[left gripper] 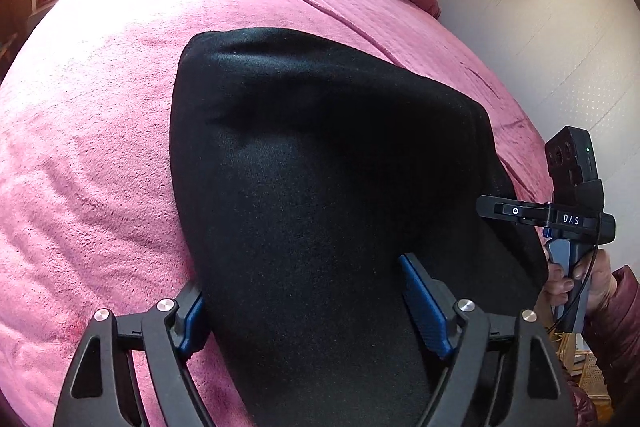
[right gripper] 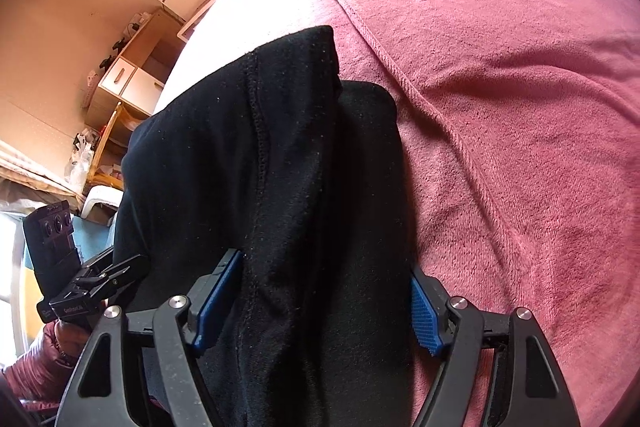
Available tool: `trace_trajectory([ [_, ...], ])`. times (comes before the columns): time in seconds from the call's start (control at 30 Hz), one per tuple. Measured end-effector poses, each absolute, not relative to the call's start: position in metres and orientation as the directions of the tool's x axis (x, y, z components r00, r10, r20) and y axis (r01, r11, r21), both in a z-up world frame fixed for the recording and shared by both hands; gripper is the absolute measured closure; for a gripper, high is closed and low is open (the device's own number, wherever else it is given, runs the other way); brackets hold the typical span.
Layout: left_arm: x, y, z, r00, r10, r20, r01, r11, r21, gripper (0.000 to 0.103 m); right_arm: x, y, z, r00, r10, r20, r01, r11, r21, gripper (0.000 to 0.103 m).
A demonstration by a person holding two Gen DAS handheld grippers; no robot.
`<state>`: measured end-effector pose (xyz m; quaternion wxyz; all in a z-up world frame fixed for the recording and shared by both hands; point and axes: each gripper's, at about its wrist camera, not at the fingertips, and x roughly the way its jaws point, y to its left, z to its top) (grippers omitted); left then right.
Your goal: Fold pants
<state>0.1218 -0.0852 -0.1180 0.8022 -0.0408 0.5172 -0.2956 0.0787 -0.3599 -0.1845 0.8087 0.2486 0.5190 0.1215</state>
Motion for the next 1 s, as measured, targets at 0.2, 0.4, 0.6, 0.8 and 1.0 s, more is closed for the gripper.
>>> trace_trajectory([
  [0.2,0.126,-0.082,-0.124,0.237,-0.553,-0.799,0.395,0.806,-0.441,0.024,0.077,-0.358,-0.187,0.442,0.448,-0.777,0.064,0.849,0.525,0.027],
  [0.4,0.114,-0.089,-0.113,0.284,-0.464,-0.839,0.374,0.859,-0.349,0.022,0.073,-0.359,-0.190,0.451,0.461,-0.765,0.084,0.831,0.550,0.024],
  [0.6,0.101,-0.091,-0.111,0.301,-0.475,-0.827,0.389,0.853,-0.348,0.021,0.069,-0.355,-0.189,0.452,0.452,-0.769,0.073,0.841,0.537,0.024],
  [0.8,0.111,-0.080,-0.129,0.190,-0.552,-0.812,0.309,0.818,-0.484,0.018,0.072,-0.345,-0.184,0.436,0.438,-0.786,0.075,0.853,0.517,0.025],
  [1.0,0.105,-0.086,-0.125,0.217,-0.547,-0.808,0.361,0.814,-0.454,0.023,0.076,-0.339,-0.181,0.442,0.416,-0.795,0.077,0.865,0.495,0.028],
])
